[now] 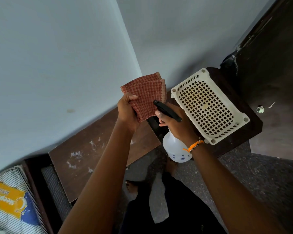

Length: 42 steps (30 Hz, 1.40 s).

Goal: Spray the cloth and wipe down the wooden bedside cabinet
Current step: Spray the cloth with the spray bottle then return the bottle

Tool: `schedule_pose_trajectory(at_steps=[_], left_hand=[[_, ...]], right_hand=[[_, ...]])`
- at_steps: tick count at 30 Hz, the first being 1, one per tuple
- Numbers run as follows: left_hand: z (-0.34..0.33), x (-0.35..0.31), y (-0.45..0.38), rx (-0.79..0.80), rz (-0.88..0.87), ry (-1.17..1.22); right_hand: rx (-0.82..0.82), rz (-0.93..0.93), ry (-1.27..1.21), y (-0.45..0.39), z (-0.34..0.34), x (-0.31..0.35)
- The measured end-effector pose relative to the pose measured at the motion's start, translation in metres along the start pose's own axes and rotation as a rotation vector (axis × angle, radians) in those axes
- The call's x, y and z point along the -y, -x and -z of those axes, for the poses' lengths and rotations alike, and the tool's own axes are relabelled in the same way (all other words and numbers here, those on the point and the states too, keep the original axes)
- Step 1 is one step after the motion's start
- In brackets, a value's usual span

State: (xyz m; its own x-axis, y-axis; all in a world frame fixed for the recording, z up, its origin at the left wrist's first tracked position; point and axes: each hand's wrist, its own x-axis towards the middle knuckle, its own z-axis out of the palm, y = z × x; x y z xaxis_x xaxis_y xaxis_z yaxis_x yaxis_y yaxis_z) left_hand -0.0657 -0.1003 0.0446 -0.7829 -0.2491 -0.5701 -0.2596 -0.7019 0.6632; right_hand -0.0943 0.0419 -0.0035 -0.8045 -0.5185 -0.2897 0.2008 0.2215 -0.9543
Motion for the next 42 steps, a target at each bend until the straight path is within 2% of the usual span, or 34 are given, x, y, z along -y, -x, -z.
schedule_pose_trajectory(at_steps=[5,8,12,16,18,20,25,33,37,40,42], left_hand=[[-0.005,0.002,-0.002,-0.019,0.005,0.053],[-0.005,0.005,-0.005,-0.034,0.030,0.096],[-0.002,0.013,-0.009,-0.083,0.059,0.107],[-0.004,0.026,-0.011,-0.141,0.078,0.188],[-0.004,0.032,-0.010,-0.162,0.082,0.200],[-0.003,0.036,-0.009,-0.179,0.082,0.209],[0.001,0.044,-0.011,-0.219,0.127,0.205],[0.003,0.048,-0.016,-0.170,0.170,0.210],[0.004,0.050,-0.013,-0.163,0.183,0.222],[0.009,0.051,-0.005,-0.155,0.191,0.257],[0.016,0.052,0.003,-0.164,0.196,0.291]], right_hand=[[-0.040,-0.033,0.053,-0.006,0.003,-0.002],[-0.077,-0.016,-0.006,-0.010,0.017,-0.001],[-0.160,0.077,-0.024,-0.022,0.041,0.005],[-0.303,0.197,0.094,-0.046,0.059,0.005],[-0.445,0.179,0.151,-0.057,0.068,0.003],[-0.521,0.154,0.184,-0.069,0.076,-0.001],[-0.480,0.077,0.334,-0.092,0.094,-0.029],[-0.444,0.042,0.224,-0.079,0.103,-0.045],[-0.551,-0.040,0.098,-0.059,0.097,-0.052],[-0.651,-0.157,0.104,-0.029,0.074,-0.052],[-0.598,-0.231,0.017,-0.002,0.046,-0.048]])
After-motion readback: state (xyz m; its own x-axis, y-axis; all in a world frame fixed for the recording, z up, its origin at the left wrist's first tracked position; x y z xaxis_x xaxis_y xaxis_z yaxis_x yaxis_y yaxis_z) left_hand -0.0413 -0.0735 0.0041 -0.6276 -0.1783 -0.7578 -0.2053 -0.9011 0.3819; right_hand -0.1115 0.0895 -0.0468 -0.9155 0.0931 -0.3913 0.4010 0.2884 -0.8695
